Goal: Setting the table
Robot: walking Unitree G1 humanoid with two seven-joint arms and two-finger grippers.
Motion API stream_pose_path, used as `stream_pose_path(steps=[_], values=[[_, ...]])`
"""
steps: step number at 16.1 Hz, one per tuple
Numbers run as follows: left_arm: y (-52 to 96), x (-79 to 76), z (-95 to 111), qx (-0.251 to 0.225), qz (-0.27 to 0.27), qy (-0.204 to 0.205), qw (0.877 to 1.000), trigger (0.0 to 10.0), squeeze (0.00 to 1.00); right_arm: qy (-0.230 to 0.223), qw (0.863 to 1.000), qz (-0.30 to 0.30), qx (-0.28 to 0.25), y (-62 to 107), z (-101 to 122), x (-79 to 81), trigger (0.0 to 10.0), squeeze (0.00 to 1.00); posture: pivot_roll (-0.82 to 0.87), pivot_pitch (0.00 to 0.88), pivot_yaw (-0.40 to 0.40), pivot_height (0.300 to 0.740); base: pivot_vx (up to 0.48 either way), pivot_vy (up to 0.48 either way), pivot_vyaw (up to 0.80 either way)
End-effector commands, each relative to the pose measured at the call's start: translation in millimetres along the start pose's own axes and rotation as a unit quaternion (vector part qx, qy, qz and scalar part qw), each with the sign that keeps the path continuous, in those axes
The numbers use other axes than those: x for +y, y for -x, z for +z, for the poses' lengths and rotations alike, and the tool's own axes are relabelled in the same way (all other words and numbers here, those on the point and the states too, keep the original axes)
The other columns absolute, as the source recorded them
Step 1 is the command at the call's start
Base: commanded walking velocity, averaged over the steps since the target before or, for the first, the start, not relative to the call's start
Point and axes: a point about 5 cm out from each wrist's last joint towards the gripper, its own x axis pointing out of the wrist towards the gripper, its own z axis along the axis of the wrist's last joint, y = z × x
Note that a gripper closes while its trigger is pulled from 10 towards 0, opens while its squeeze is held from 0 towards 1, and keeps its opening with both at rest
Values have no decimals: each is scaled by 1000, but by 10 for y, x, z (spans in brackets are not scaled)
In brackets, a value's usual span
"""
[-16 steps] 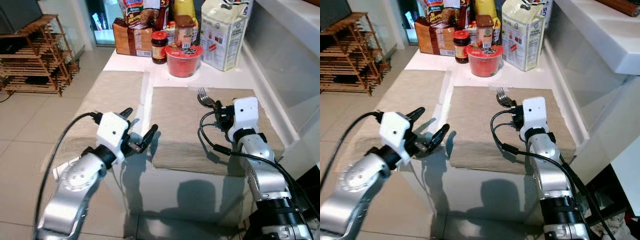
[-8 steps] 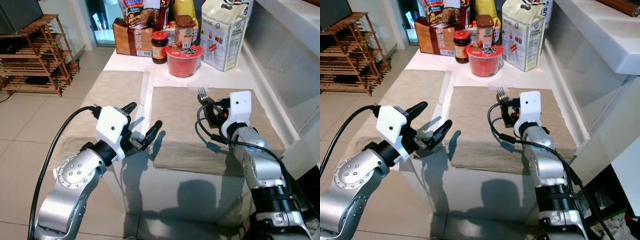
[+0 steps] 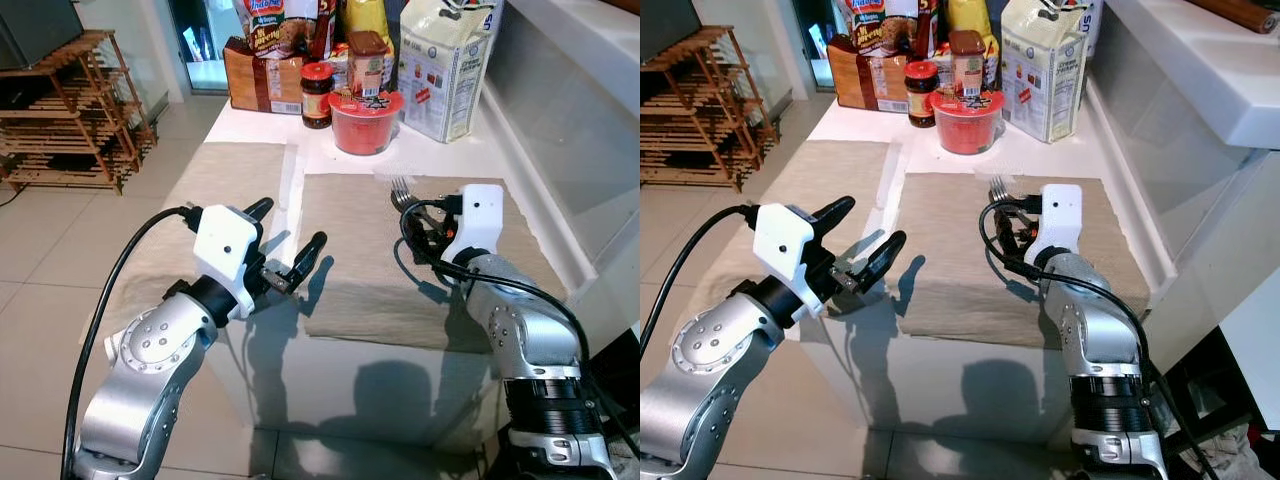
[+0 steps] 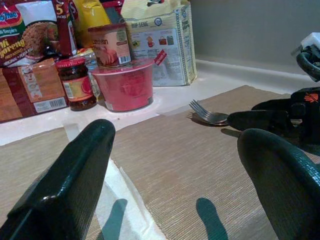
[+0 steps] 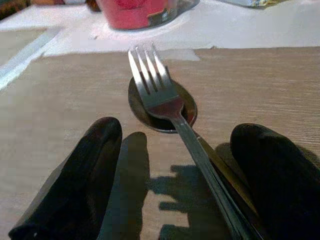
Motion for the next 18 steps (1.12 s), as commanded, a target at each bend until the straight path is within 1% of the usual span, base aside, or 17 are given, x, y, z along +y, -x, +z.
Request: stream_pose_path(steps=[1, 3, 5, 7, 9, 10, 11, 12, 13, 15, 18], values=[[-10, -5, 52, -7, 1, -1, 1000, 10000, 0, 15, 1000, 7, 8, 14, 36, 28, 10000, 0, -73, 0, 43, 740, 0, 0, 0], [-34, -12, 63, -9, 3, 5, 1000, 10000, 0, 32, 999, 4, 42, -34, -22, 14, 10000, 0, -69, 0, 42, 740, 0, 0, 0], [-47, 2, 72, -12, 13, 18, 1000, 10000, 0, 17, 998, 16, 66, -73, -75, 97, 10000, 0, -68, 0, 42, 740, 0, 0, 0], [-53, 4, 74, -11, 14, 17, 1000, 10000, 0, 13, 997, 24, 73, -112, -106, 218, 10000, 0, -65, 0, 41, 740, 0, 0, 0], [-65, 0, 77, -12, 17, 16, 1000, 10000, 0, -5, 996, 39, 74, -184, -137, 409, 10000, 0, -61, 0, 41, 740, 0, 0, 0], [-67, 0, 77, -12, 18, 16, 1000, 10000, 0, -8, 996, 45, 74, -206, -134, 475, 10000, 0, -61, 0, 44, 740, 0, 0, 0], [-68, -2, 76, -12, 18, 16, 1000, 10000, 0, -9, 996, 47, 74, -212, -133, 495, 10000, 0, -61, 0, 44, 740, 0, 0, 0], [-84, -17, 73, -11, 16, 13, 1000, 10000, 0, -12, 996, 58, 73, -285, -150, 641, 10000, 0, -60, 0, 43, 740, 0, 0, 0], [-95, -16, 78, -12, 17, 12, 1000, 10000, 0, -9, 995, 61, 74, -321, -161, 692, 10000, 0, -60, 0, 42, 740, 0, 0, 0], [-102, -25, 74, -12, 18, 12, 1000, 10000, 0, 0, 995, 62, 73, -375, -186, 725, 10000, 0, -58, 0, 39, 740, 0, 0, 0], [-104, -35, 68, -11, 19, 12, 1000, 10000, 0, 10, 996, 56, 65, -402, -178, 707, 10000, 0, -57, 0, 37, 740, 0, 0, 0]])
